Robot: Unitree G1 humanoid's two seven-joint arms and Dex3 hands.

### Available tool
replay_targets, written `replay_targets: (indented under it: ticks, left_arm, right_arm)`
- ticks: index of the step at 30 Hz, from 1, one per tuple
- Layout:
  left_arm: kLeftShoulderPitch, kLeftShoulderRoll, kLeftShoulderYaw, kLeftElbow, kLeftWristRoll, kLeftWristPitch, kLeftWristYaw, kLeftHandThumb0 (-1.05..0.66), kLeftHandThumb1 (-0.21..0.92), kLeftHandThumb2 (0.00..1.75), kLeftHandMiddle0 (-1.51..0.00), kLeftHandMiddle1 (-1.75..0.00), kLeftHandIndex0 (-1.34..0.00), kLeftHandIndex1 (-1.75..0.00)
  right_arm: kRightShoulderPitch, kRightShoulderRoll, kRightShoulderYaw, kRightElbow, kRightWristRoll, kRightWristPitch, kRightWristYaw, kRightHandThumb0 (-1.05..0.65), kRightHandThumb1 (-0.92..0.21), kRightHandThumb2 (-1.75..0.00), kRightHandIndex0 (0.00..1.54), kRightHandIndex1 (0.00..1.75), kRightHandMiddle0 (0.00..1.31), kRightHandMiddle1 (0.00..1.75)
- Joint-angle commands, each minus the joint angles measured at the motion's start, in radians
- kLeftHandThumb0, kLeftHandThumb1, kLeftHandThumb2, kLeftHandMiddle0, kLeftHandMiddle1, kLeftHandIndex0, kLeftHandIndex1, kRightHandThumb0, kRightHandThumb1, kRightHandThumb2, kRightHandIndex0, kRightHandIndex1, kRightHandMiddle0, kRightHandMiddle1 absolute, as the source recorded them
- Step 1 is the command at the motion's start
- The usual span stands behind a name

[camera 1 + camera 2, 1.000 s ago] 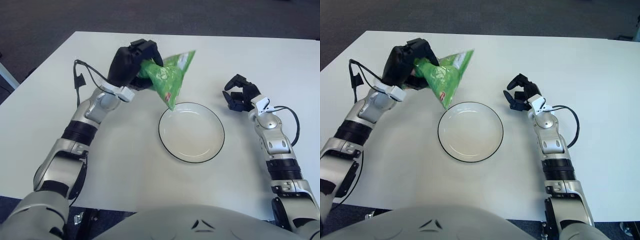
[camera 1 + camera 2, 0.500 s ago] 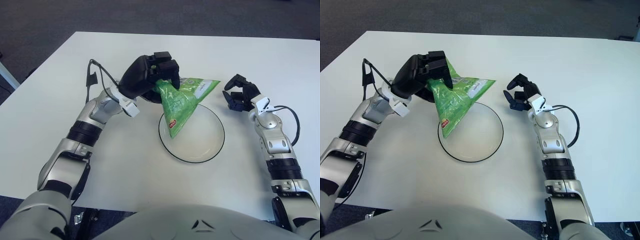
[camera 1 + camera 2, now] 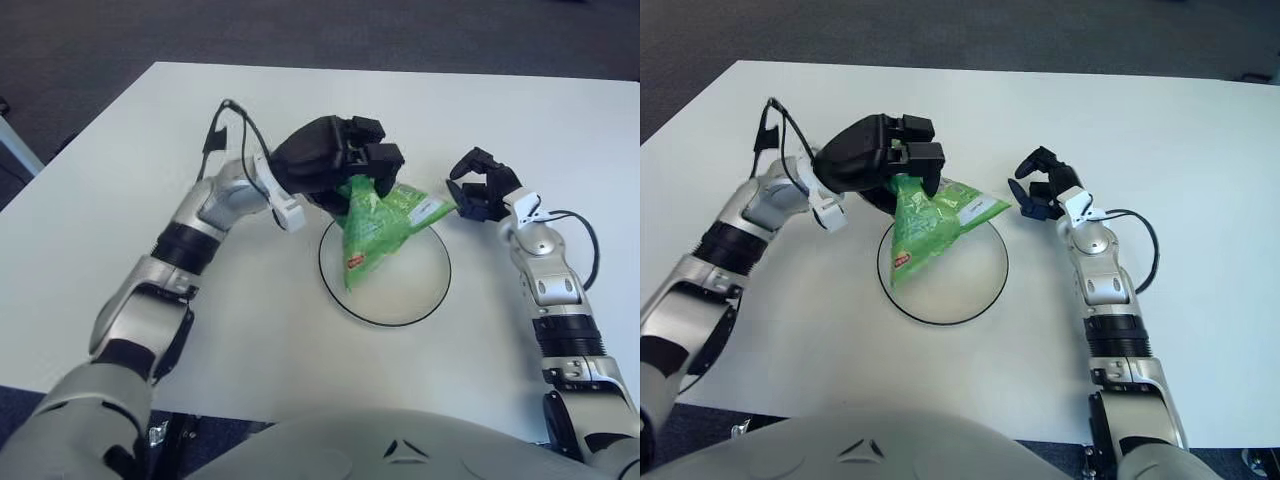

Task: Put the snack into the plate.

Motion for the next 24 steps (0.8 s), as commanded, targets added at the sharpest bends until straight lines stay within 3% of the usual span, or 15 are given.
replay_targets:
  ticks: [1, 4, 7, 8, 10, 13, 19, 24]
  left_arm:
    - [0.101, -0.031, -0.07, -0.046, -0.197, 0.168, -0.137, -0.01, -0.05, 1.72, -0.89, -1.74, -0.68, -1.69]
    - [0.023, -0.054, -0.073, -0.053, -0.245, 0.309, -0.235, -0.01, -0.08, 1.74, -0.9, -1.75, -0.72, -1.66]
    - [0.003, -0.08, -0.075, -0.084, -0.248, 0.374, -0.279, -0.01, -0.09, 1.74, -0.9, -1.75, -0.75, -1.65]
    - [0.014, -0.089, -0.082, -0.093, -0.233, 0.359, -0.28, -0.01, -0.09, 1.74, -0.9, -1.75, -0.75, -1.65]
    - [0.032, -0.099, -0.088, -0.104, -0.207, 0.326, -0.275, -0.24, 0.11, 1.54, -1.08, -1.75, -0.68, -1.7]
    - [0.043, -0.106, -0.084, -0.107, -0.173, 0.285, -0.263, -0.4, 0.27, 1.37, -1.22, -1.75, -0.62, -1.73]
    - [0.055, -0.121, -0.09, -0.094, -0.08, 0.226, -0.238, -0.46, 0.35, 1.28, -1.31, -1.75, -0.59, -1.74]
    - [0.086, -0.151, -0.103, -0.074, 0.097, 0.118, -0.128, -0.46, 0.36, 1.27, -1.32, -1.75, -0.58, -1.75]
  right_arm:
    - [0.066, 0.025, 0.015, 0.088, 0.018, 0.092, 0.047, -0.39, -0.68, -0.86, 0.95, 1.75, 0.35, 1.75]
    - [0.061, 0.029, 0.008, 0.102, 0.028, 0.087, 0.048, -0.39, -0.68, -0.86, 0.95, 1.75, 0.35, 1.75]
    - [0.062, 0.031, 0.004, 0.104, 0.033, 0.081, 0.047, -0.4, -0.66, -0.88, 0.96, 1.75, 0.36, 1.75]
    - [0.06, 0.031, 0.003, 0.108, 0.033, 0.076, 0.046, -0.4, -0.66, -0.88, 0.97, 1.75, 0.36, 1.75]
    - [0.057, 0.03, 0.002, 0.113, 0.032, 0.069, 0.046, -0.4, -0.65, -0.89, 0.97, 1.75, 0.36, 1.75]
    - [0.055, 0.029, 0.002, 0.117, 0.03, 0.066, 0.048, -0.4, -0.65, -0.9, 0.98, 1.75, 0.37, 1.75]
    - [0.063, 0.028, 0.004, 0.106, 0.025, 0.065, 0.047, -0.4, -0.64, -0.9, 1.0, 1.75, 0.37, 1.75]
    - [0.066, 0.035, 0.002, 0.105, 0.028, 0.066, 0.042, -0.4, -0.64, -0.91, 0.98, 1.75, 0.37, 1.75]
